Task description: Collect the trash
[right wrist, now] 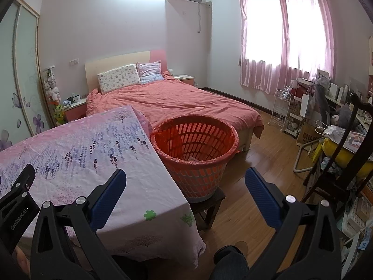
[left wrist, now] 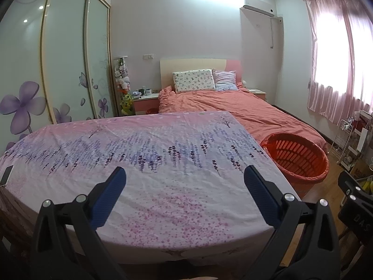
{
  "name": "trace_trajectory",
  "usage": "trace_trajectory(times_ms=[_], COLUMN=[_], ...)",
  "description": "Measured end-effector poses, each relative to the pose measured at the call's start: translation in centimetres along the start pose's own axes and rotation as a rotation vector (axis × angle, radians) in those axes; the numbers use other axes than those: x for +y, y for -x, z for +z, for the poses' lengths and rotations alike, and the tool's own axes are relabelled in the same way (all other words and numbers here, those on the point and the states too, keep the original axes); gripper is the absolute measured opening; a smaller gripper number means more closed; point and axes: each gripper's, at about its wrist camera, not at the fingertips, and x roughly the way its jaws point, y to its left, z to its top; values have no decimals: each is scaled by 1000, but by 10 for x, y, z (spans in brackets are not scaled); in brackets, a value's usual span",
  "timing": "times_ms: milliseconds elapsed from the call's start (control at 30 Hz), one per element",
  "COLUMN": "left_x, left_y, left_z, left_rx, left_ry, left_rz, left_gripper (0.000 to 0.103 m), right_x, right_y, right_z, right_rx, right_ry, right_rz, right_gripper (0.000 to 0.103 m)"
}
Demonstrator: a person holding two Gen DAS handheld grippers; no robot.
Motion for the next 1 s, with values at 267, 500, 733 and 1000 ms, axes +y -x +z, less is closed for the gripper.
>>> trace_trajectory(times_ms=[267, 500, 733, 1000], left_x=[-4, -2, -2, -1], left_y=[0, -2, -2, -2], left_z=[0, 0, 0, -1], left_rx=[4, 9, 9, 11], left_ry=[-3, 4, 5, 3], left_rz=[-3, 0, -1, -4], left_gripper=[99, 99, 99, 99], right_x=[-1, -1, -1, -1], right_y=[0, 0, 0, -1], right_z=[0, 1, 0, 0], right_rx=[0, 0, 0, 0], right_ry=[-1, 1, 0, 1], right_rz=[-1, -1, -2, -3], right_gripper=[101, 101, 101, 101])
